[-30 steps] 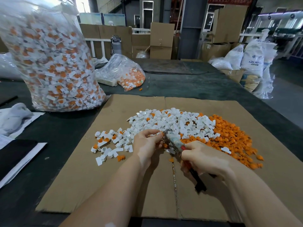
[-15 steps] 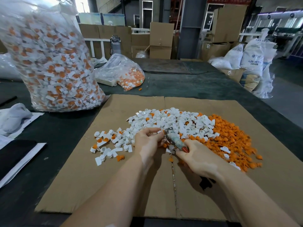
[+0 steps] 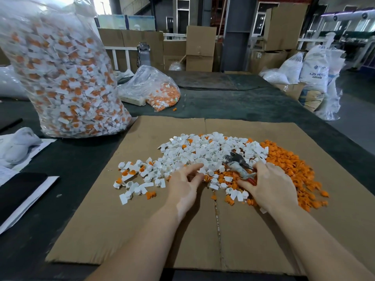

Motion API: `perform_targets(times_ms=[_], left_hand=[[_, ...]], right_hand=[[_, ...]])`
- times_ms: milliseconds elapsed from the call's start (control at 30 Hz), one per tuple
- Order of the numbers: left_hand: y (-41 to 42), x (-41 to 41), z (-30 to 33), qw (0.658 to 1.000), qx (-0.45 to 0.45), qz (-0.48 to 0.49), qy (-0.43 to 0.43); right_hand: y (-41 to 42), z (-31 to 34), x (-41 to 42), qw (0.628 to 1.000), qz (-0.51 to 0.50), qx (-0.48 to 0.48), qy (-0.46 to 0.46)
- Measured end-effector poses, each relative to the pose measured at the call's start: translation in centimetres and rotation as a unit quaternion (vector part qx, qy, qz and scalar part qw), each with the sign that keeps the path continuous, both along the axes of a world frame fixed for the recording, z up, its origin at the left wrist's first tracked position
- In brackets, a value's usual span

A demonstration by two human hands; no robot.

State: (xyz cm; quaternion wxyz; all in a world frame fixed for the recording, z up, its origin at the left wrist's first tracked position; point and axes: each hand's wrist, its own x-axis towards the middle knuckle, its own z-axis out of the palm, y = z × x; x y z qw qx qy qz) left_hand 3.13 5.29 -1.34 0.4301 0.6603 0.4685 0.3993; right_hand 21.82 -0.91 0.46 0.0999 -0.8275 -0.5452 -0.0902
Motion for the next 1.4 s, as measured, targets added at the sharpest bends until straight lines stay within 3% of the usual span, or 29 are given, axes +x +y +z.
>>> perform_targets(times_ms=[167,300,433,633,867,1400], left_hand=[[0.1,0.0,-0.5,1.0,-0.006,0.009,-0.026],[0.1,0.2,-0.5,1.0,-0.008,-0.001,-0.026],[0.0,0.1,-0.3,1.0,0.004,-0.015,-0.021],[-0.6,0.0,-0.4,0.997,0.021,-0.073,0.02],[-0.6,0.1,-0.6,0.998,0.046,-0.043,0.03],[-1.1,0.4,-0.4,0.991,0.075,-0.021,0.108]], right_hand=[[-0.1,-0.2,-0.9,0.997,-0.006,0.008,-0.079],[0.2,-0.6,-4.0,0.966,0.185,0.18,0.017],[0.2,-1.8,-6.5,0.935,0.277,0.192,0.107],[0.4,-2.3,-6.7,0.927,0.247,0.226,0.172],[-0.1,-2.2,-6.6,0.916,0.222,0.273,0.19],[-0.1,-2.7,-7.1,0.931,0.266,0.231,0.093]])
